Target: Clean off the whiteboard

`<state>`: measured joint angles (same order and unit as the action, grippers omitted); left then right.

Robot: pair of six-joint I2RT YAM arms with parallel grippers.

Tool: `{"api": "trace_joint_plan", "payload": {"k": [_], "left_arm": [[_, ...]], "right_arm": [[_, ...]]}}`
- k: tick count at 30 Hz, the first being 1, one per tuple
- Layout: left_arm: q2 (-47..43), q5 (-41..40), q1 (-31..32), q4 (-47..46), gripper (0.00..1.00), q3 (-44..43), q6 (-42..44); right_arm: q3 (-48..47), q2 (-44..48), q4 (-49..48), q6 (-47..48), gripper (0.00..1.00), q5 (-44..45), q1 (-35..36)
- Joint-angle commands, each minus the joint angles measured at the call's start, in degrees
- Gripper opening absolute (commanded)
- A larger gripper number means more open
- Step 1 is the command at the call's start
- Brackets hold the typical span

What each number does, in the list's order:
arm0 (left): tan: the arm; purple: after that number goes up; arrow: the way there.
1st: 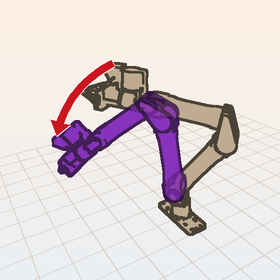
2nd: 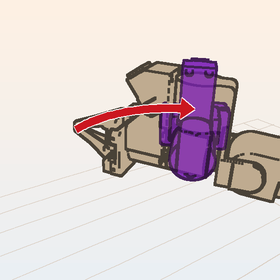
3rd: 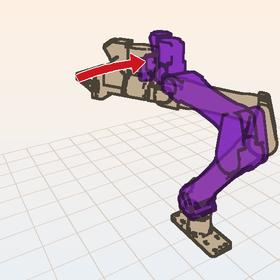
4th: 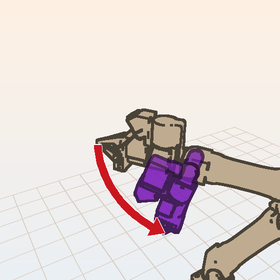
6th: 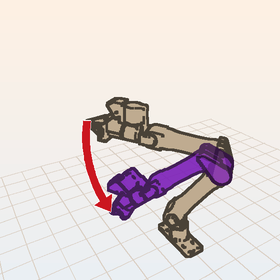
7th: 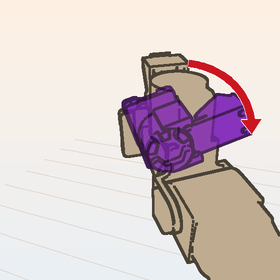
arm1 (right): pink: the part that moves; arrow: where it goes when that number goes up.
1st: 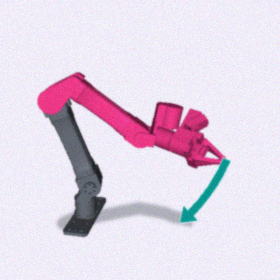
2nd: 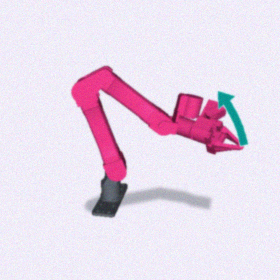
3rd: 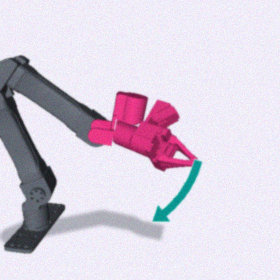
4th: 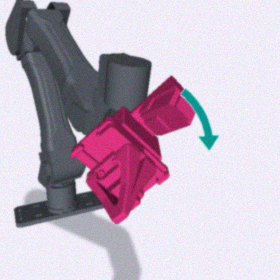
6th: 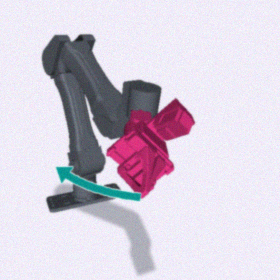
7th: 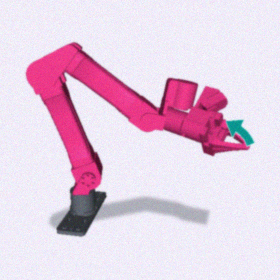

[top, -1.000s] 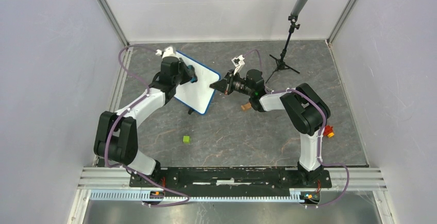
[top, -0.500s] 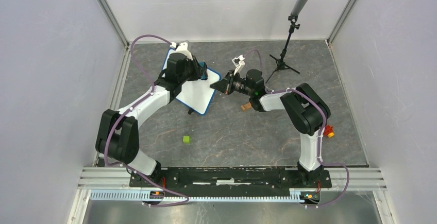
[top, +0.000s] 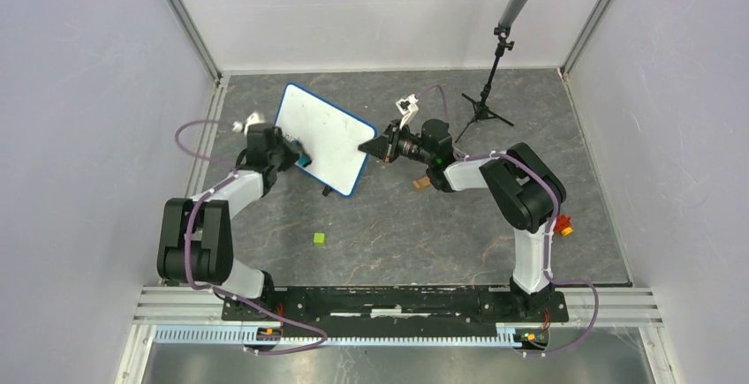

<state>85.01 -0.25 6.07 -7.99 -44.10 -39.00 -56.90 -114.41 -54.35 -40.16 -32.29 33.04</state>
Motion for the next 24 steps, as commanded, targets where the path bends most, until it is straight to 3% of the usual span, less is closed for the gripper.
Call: {"api": "trace_joint_plan", "payload": {"k": [1,6,12,24], "left_arm": [[-0.03,-2.60,-4.98,-2.11,0.18,7.19,-9.05],[-0.03,-2.67,-7.85,-3.66,0.18,9.99,-10.20],[-0.86,2.12,-6.80,-4.21,0.18,6.05,-6.32],[-2.85,2.43,2.47,-1.42,0.22,-9.53,1.83]], "right_arm": [[-0.98,-0.81,-0.93,4.22,0.00,-6.63,2.25],[-1.01,-0.86,-1.04,4.15,0.00,-6.67,2.27],[-1.20,-0.86,-1.07,4.10,0.00,-6.68,2.30],[-1.31,-1.25,-1.11,3.88,0.00,-6.81,2.30]]}}
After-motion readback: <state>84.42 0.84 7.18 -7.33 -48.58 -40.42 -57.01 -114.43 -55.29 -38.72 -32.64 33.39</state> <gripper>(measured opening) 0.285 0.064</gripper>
